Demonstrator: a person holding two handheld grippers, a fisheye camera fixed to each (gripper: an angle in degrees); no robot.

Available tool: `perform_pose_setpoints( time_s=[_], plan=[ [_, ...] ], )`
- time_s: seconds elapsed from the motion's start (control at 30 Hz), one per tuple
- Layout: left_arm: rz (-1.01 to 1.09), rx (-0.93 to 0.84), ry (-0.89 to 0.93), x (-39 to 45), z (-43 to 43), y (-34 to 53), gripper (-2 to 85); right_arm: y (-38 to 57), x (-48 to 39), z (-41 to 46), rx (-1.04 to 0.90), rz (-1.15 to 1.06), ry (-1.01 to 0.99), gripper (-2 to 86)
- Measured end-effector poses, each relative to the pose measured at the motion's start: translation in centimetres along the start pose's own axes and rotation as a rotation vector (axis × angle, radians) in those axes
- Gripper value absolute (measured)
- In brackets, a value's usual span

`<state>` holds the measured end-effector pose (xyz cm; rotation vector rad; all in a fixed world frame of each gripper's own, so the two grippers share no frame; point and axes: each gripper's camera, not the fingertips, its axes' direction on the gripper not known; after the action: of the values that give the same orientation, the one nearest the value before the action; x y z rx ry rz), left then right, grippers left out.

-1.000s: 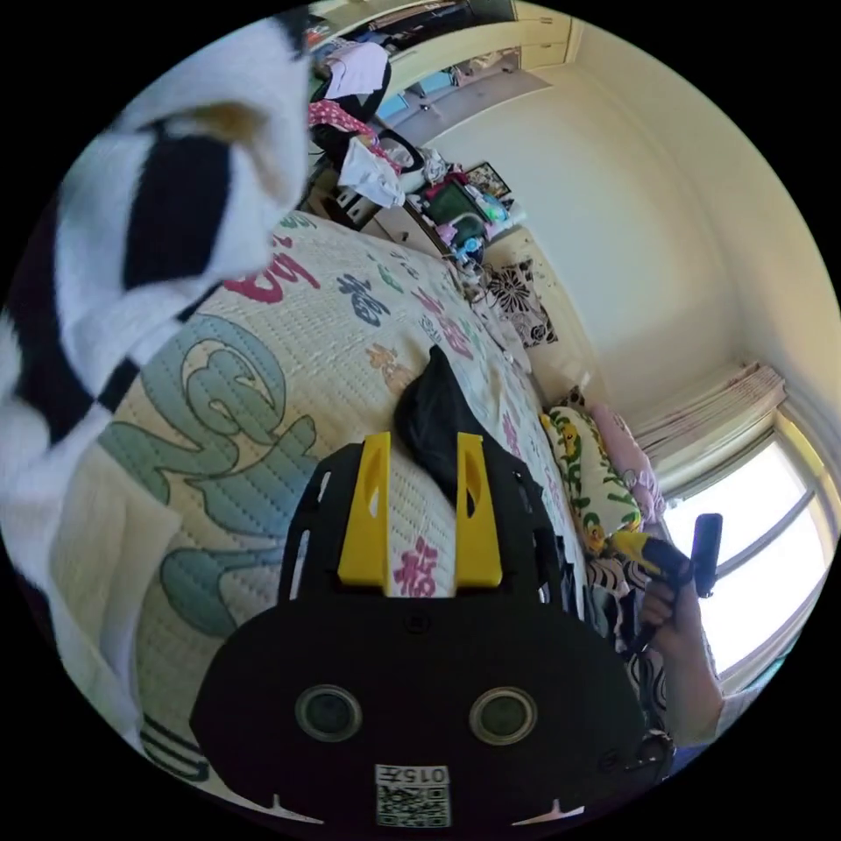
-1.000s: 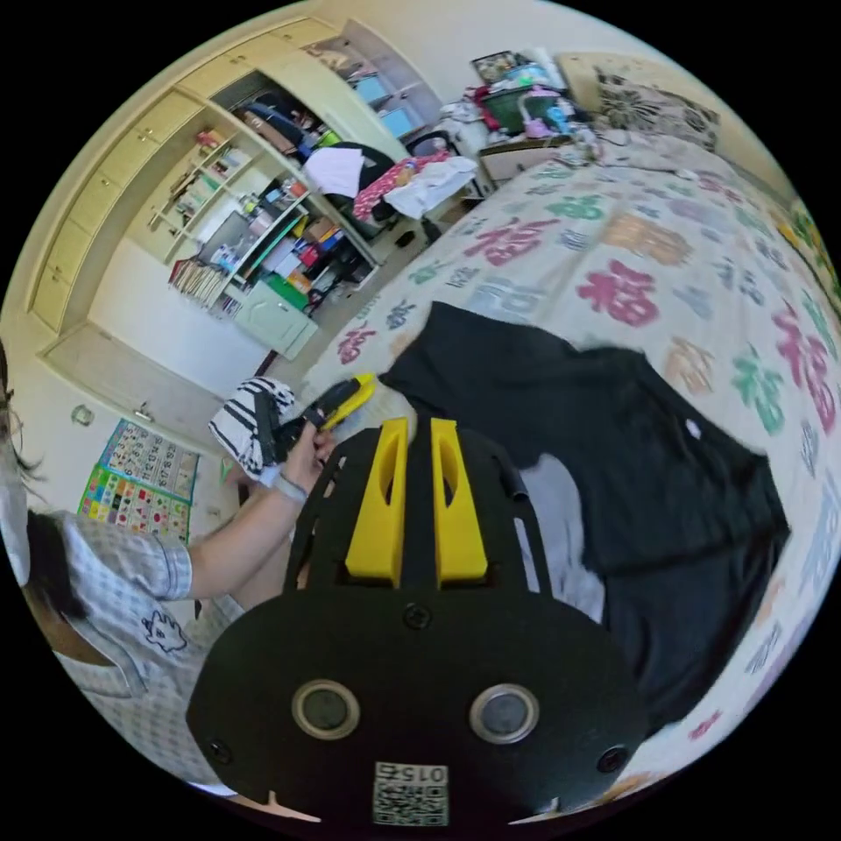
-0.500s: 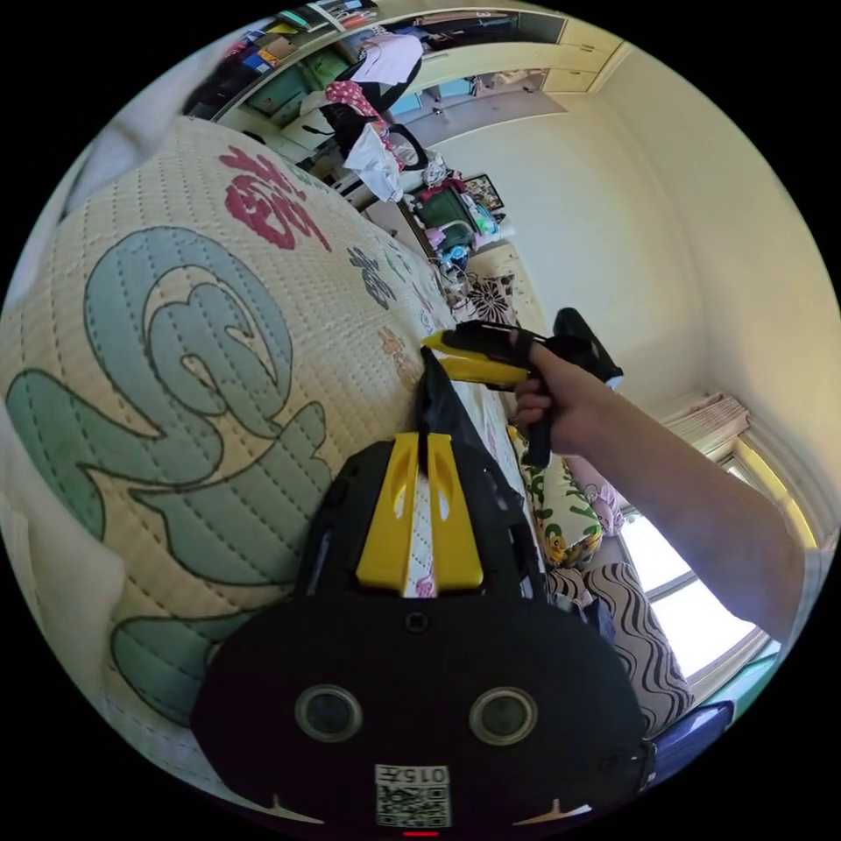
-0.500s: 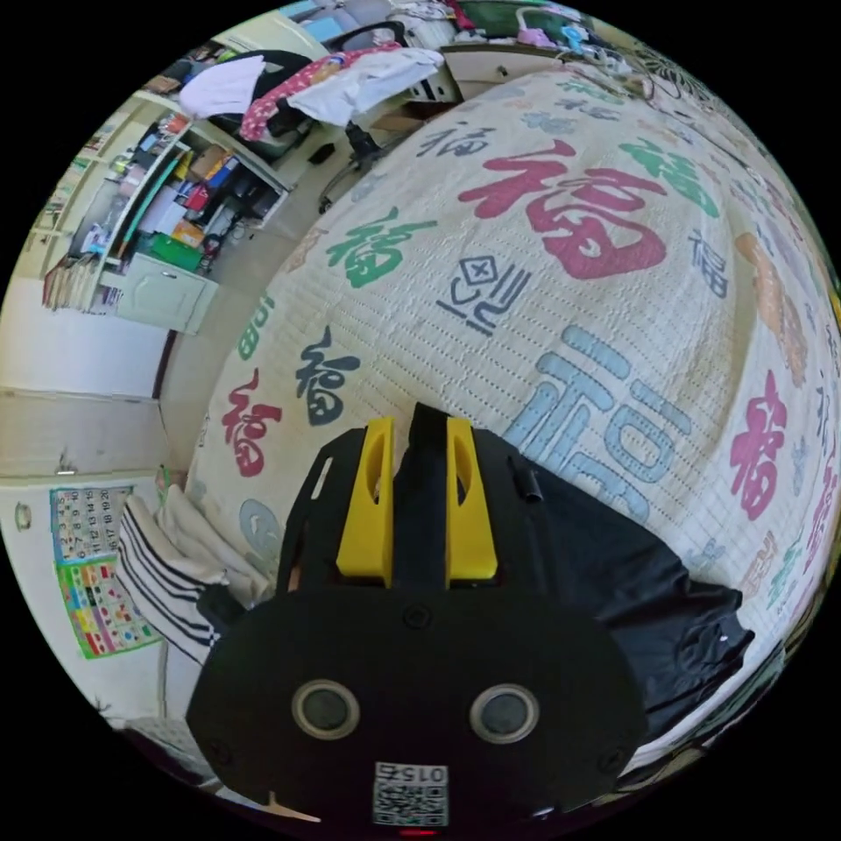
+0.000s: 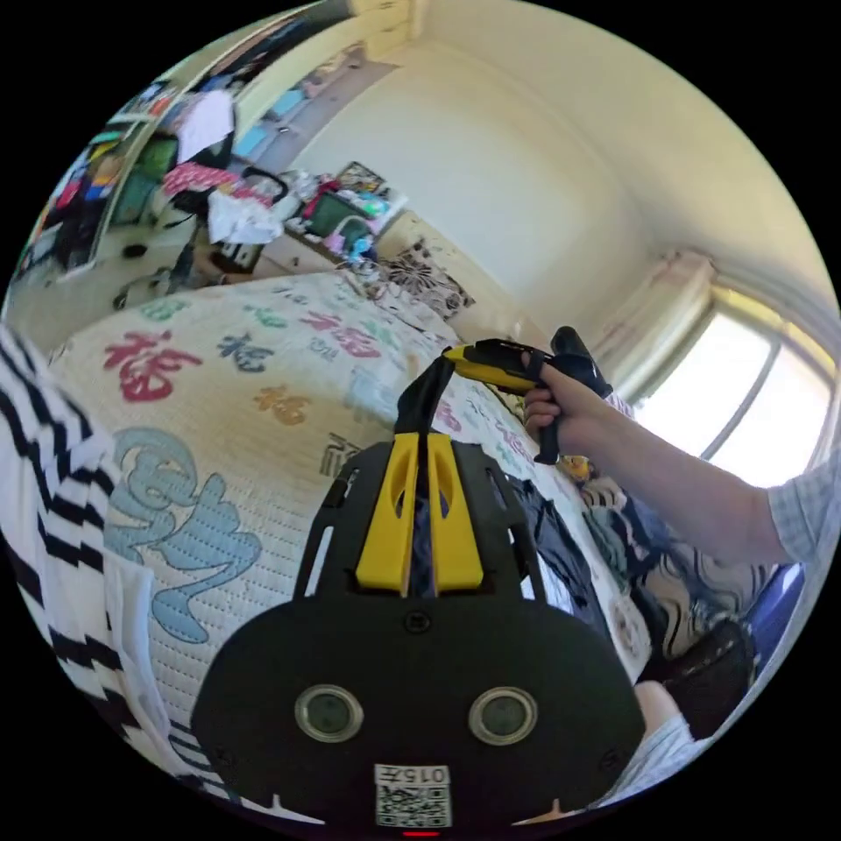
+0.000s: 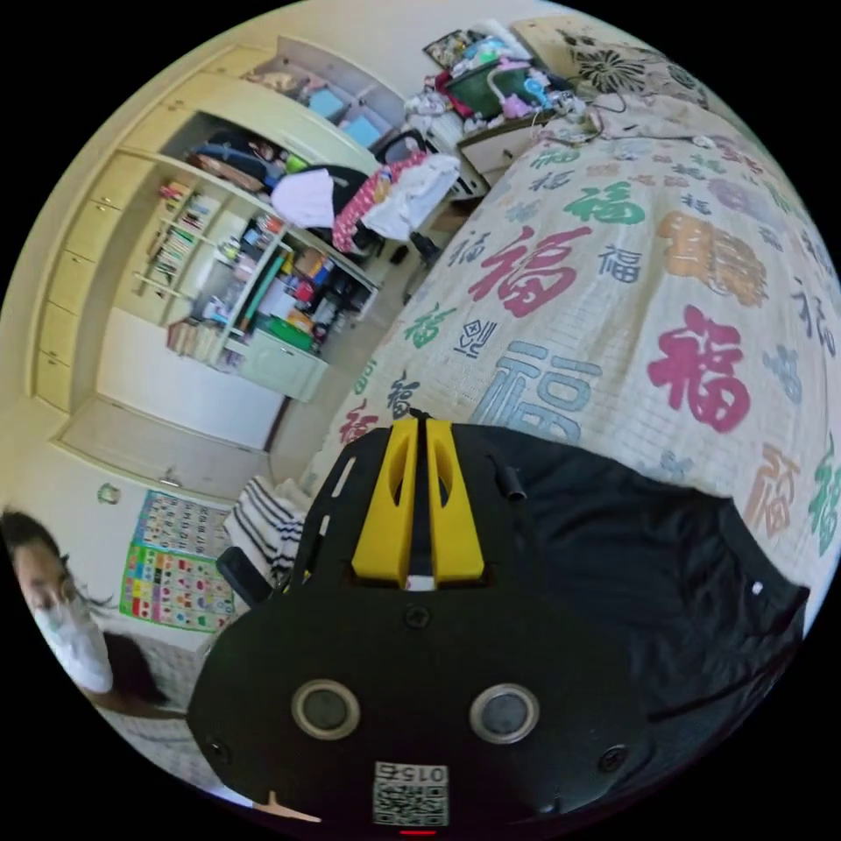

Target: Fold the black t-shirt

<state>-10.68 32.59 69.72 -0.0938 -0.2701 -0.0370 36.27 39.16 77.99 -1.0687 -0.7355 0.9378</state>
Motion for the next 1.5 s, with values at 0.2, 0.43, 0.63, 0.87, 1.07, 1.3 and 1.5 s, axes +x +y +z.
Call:
perform_pose_setpoints(
  time_s=[0.2,0.43,0.63,0.87,1.07,1.3,1.5],
  plan=[
    [0.273,-0.198,0.027,8.3,5.7,0.4,0.4,10.5,7.0,-10.2,0.202,0.153,-0.097,0.9],
    [0.251,-0.437,0.087,8.5,11.1,-0.6,5.4,19.9,14.6,-14.0,0.167,0.409,-0.065,4.5],
    [0.189,-0.336,0.097,6.0,11.5,-9.1,5.5,18.0,13.4,-16.6,0.145,0.236,0.039,5.7],
    [0.293,-0.612,0.118,7.6,20.4,-12.8,5.6,11.5,11.7,-9.6,-0.059,0.122,-0.026,0.0],
    [0.307,-0.636,0.089,7.5,21.2,-15.9,4.0,7.5,12.5,-7.0,-0.068,0.194,0.15,-0.5],
    [0.347,-0.569,0.14,6.9,20.9,-25.4,6.5,9.6,12.2,-12.4,0.087,0.083,0.064,0.4],
    [0.426,-0.51,0.073,6.6,27.7,-39.9,11.2,15.5,15.2,-20.8,0.0,-0.006,0.328,7.7]
  ],
)
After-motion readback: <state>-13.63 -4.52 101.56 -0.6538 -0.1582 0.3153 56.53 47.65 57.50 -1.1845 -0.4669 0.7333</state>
